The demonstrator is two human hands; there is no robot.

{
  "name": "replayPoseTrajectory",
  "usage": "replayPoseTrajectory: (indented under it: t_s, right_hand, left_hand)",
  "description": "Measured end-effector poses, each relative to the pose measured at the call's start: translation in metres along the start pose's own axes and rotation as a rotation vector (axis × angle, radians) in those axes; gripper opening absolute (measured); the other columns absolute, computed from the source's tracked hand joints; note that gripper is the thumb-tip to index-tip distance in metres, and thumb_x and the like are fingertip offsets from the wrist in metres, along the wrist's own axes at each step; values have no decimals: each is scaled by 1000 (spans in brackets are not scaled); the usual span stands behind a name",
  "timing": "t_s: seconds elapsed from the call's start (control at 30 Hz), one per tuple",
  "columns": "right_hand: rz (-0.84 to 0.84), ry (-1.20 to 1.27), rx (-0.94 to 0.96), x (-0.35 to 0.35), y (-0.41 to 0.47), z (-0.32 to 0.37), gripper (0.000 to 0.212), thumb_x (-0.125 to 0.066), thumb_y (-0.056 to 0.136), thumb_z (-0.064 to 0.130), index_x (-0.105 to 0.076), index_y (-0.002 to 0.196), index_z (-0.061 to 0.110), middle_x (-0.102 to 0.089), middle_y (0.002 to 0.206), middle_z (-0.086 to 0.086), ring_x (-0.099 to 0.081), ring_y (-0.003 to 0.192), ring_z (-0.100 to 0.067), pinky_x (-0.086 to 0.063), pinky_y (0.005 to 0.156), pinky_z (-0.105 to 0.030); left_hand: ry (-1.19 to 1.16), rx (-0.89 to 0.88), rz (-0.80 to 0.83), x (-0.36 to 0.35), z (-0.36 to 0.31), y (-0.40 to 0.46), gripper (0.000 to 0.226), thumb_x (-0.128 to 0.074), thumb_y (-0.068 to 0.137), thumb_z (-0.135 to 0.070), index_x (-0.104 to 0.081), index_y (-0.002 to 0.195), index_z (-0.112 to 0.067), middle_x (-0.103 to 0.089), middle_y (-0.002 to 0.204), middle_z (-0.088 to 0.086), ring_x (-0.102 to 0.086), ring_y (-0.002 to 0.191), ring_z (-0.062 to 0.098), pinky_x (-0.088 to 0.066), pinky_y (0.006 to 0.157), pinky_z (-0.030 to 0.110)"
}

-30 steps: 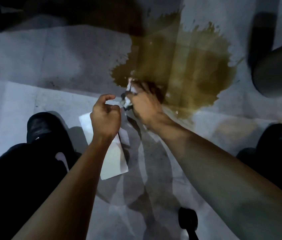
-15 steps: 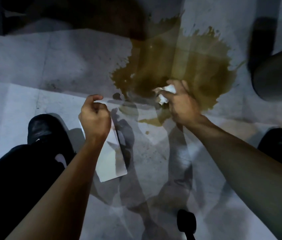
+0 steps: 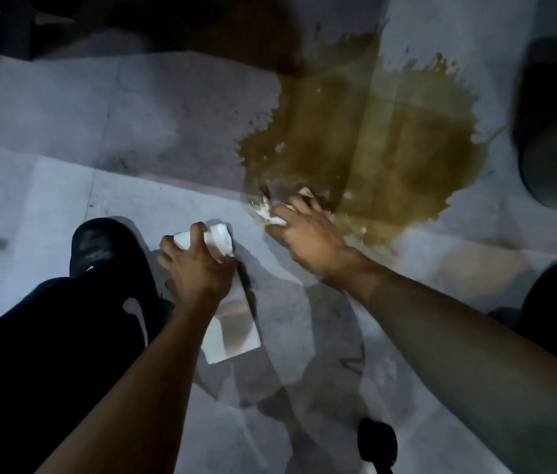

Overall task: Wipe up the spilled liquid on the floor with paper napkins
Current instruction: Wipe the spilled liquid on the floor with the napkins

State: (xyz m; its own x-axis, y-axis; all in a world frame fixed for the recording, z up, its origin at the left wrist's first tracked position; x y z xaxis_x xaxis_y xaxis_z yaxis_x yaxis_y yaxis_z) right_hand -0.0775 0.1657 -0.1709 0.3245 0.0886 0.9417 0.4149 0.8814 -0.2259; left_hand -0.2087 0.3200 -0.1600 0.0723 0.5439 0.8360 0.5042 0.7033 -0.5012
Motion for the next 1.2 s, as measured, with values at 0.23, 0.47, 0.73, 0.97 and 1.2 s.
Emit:
replayPoseTrajectory:
  t_s: [0.23, 0.47, 0.73, 0.97, 1.2]
  right_hand:
    - [82, 37, -322, 23, -68, -92, 40, -42, 97, 25, -67, 128, 25, -57, 137, -8, -52, 123, -32, -45, 102, -42]
    - [-282, 258, -536, 71, 54, -85, 36, -51, 94, 32, -66, 126, 31, -56, 136, -8, -53, 121, -36, -47, 101, -45]
    - [33, 164, -261, 37, 126, -12, 64, -61, 89, 46, -44, 148, 30, -24, 162, 2, -19, 149, -29, -29, 118, -49]
    - [6, 102, 34, 1, -12, -30, 45, -41, 97, 25, -65, 135, 19, -59, 144, -4, -47, 139, -34, -42, 111, -50]
    - [-30, 192, -297, 21, -125, -140, 43, -56, 77, 18, -71, 117, 18, -66, 128, -8, -57, 122, -36, -54, 96, -51]
  left_hand:
    - [-15, -9, -115, 20, -15, 4, 76, -75, 77, -51, -37, 141, -36, -20, 154, 20, -27, 137, 48, -38, 104, 61]
    - [-244, -185, -215, 42, -76, 14, 33, -68, 88, -32, -58, 119, -31, -37, 150, 11, -31, 140, 37, -34, 107, 54]
    - [-431, -266, -207, 32, -81, 15, 30, -59, 84, -10, -68, 111, -20, -61, 120, 9, -53, 113, 27, -33, 90, 21]
    - [-449, -270, -240, 31, -77, 27, 30, -53, 79, -12, -68, 104, -18, -67, 108, 10, -61, 100, 27, -46, 90, 31]
    - [-521, -235, -223, 32, -84, 31, 17, -63, 87, -10, -67, 101, -19, -69, 99, 0, -61, 93, 16, -53, 82, 25]
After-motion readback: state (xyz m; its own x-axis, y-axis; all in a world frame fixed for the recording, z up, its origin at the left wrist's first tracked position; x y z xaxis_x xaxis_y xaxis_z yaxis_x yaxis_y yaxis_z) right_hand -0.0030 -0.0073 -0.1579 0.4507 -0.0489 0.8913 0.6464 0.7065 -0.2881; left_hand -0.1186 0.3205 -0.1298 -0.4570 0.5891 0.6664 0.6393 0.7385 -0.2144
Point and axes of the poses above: each hand's wrist, its own y-axis towards the middle knuckle, its own x-axis out of the back of the hand, z = x × y, the point moved 4 cm from there along y, towards the middle knuckle
